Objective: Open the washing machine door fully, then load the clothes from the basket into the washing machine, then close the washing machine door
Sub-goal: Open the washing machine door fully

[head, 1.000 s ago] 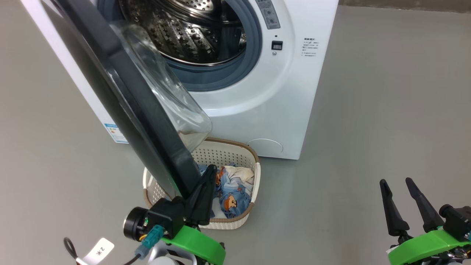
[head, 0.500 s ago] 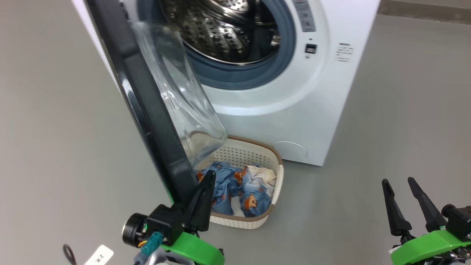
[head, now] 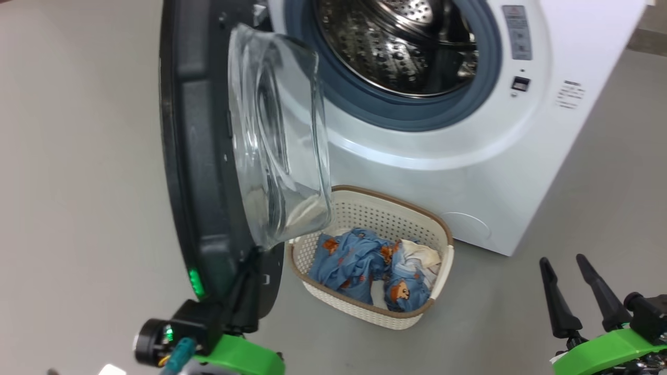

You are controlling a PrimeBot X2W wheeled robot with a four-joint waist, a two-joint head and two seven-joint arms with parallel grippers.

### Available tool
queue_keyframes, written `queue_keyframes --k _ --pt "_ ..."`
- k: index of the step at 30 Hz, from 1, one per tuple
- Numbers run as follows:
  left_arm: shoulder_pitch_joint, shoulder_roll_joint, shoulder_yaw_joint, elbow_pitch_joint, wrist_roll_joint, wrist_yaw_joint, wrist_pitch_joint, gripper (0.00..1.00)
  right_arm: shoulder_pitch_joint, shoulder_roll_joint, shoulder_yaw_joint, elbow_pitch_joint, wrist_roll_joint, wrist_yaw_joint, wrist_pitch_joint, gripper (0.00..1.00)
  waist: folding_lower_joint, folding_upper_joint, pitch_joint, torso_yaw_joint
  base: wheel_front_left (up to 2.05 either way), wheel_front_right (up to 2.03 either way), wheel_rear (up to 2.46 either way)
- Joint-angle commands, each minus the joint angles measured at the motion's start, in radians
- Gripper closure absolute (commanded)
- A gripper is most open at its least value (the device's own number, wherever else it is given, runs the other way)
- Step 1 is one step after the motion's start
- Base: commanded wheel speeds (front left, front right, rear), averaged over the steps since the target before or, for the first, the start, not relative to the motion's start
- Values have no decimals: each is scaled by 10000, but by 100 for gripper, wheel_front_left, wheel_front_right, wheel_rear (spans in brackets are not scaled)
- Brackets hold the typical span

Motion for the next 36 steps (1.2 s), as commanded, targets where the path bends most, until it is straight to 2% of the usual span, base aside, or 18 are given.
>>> queue_keyframes --k 1,8,19,36 --pt "-69 284 599 -344 -122 226 -55 100 -154 -231 290 -231 1 52 -122 0 0 0 25 308 0 0 0" --pt "211 783 1368 -558 -332 560 -280 100 -510 -349 726 -75 62 52 -122 0 0 0 217 400 0 0 0" --pt "-215 1540 2463 62 -549 616 -624 100 -612 -546 745 0 147 52 -122 0 0 0 404 413 0 0 0" --pt "-1215 1810 3958 1546 -447 494 -825 100 -642 -777 704 -108 113 52 -122 0 0 0 875 456 0 0 0"
